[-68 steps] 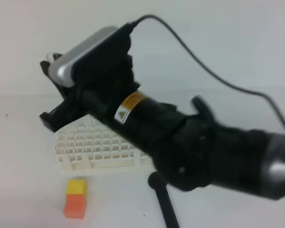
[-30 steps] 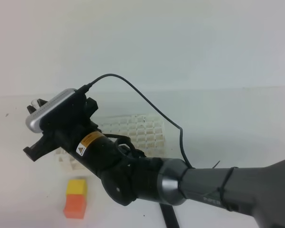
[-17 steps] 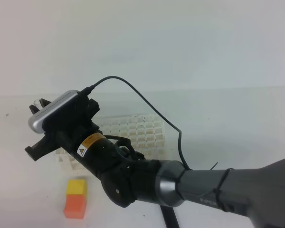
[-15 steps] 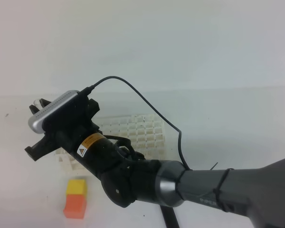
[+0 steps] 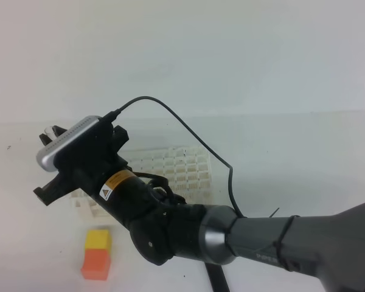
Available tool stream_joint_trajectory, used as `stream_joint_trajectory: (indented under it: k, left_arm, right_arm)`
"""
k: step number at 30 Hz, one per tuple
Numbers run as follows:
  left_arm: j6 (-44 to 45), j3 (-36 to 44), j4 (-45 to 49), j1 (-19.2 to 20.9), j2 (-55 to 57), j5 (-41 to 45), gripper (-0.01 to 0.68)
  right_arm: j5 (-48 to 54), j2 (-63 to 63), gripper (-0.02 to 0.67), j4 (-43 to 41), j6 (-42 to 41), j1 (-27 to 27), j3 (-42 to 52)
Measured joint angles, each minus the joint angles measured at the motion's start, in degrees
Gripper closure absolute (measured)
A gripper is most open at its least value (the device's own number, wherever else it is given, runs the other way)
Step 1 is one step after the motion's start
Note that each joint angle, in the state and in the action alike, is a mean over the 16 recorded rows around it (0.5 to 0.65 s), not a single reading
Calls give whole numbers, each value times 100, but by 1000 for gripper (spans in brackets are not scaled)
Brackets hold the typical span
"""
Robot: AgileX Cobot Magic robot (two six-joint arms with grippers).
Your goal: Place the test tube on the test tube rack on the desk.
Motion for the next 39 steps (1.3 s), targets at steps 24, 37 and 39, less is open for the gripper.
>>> stream_joint_trajectory:
  k: [24, 37, 39]
  left_arm:
    - [9, 0, 4, 0, 6, -4, 674]
    - [10, 0, 14, 0, 6, -13, 674]
    - [10, 0, 14, 0, 6, -13, 674]
  right_arm:
    - [74, 3, 525, 286, -153, 115, 118]
    - [-243, 157, 525, 434, -22, 147, 239]
    - [-266, 187, 525, 448, -6, 150, 240]
